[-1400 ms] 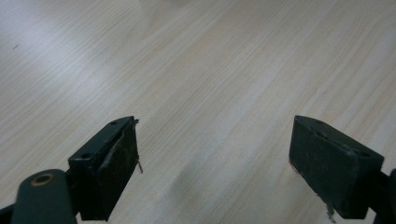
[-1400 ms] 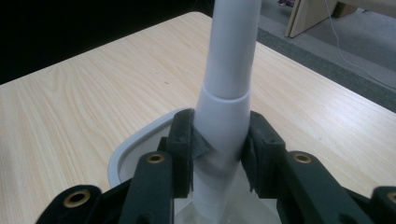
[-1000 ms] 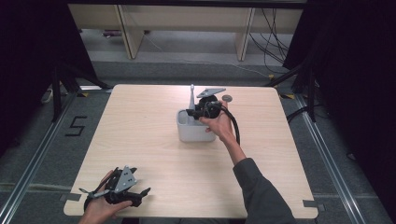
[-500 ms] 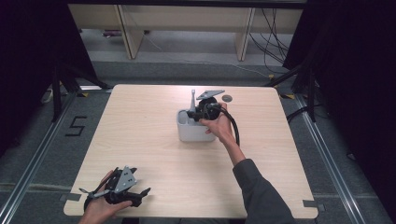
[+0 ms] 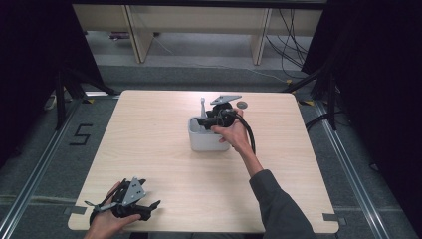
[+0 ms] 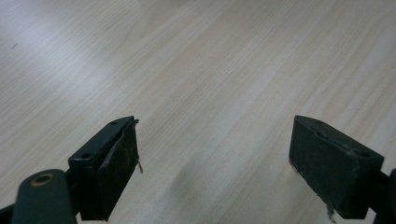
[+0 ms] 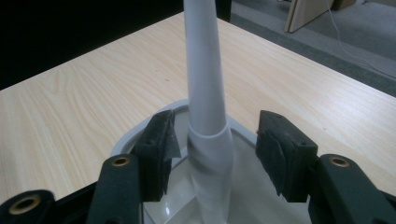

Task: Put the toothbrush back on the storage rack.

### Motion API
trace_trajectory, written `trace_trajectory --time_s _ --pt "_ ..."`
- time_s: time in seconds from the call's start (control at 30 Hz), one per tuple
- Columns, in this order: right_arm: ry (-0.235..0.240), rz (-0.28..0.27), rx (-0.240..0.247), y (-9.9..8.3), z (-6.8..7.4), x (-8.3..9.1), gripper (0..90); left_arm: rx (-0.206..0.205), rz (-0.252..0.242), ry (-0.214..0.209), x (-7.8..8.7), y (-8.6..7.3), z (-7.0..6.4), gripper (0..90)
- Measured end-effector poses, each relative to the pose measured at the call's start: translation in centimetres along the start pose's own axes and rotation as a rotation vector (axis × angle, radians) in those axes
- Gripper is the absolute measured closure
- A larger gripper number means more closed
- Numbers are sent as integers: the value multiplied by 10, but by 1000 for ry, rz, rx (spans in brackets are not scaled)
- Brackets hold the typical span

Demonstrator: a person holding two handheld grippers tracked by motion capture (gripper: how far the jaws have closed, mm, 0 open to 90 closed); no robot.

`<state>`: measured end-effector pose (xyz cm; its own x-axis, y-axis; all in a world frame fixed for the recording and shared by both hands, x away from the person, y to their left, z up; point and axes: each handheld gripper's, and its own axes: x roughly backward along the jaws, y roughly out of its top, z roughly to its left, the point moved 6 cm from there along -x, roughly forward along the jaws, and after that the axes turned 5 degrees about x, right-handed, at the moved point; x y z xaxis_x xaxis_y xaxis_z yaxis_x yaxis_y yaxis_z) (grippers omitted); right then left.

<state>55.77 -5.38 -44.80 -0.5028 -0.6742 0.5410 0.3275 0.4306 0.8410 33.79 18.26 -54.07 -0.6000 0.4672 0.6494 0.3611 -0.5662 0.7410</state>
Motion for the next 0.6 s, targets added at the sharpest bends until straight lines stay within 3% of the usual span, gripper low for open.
trace_trajectory --time_s 0.03,0.3,0.37,0.47,0.5,0.53,0.6 --pt "3 7 -24 0 2 1 466 -2 4 -4 0 0 0 151" --pt "-13 -9 7 3 0 9 407 -6 4 -9 0 0 0 152" --pt "-6 -17 -27 4 4 9 388 4 -1 -9 -1 0 -1 152" --pt "-9 -14 -1 5 1 12 358 -2 3 -5 0 0 0 151" --pt "6 -8 -19 5 3 12 352 -1 2 -6 0 0 0 151" --pt "-12 -14 -3 5 2 14 346 -4 3 -9 0 0 0 152" --pt "-7 -13 -20 6 3 17 334 -2 3 -10 0 0 0 151"
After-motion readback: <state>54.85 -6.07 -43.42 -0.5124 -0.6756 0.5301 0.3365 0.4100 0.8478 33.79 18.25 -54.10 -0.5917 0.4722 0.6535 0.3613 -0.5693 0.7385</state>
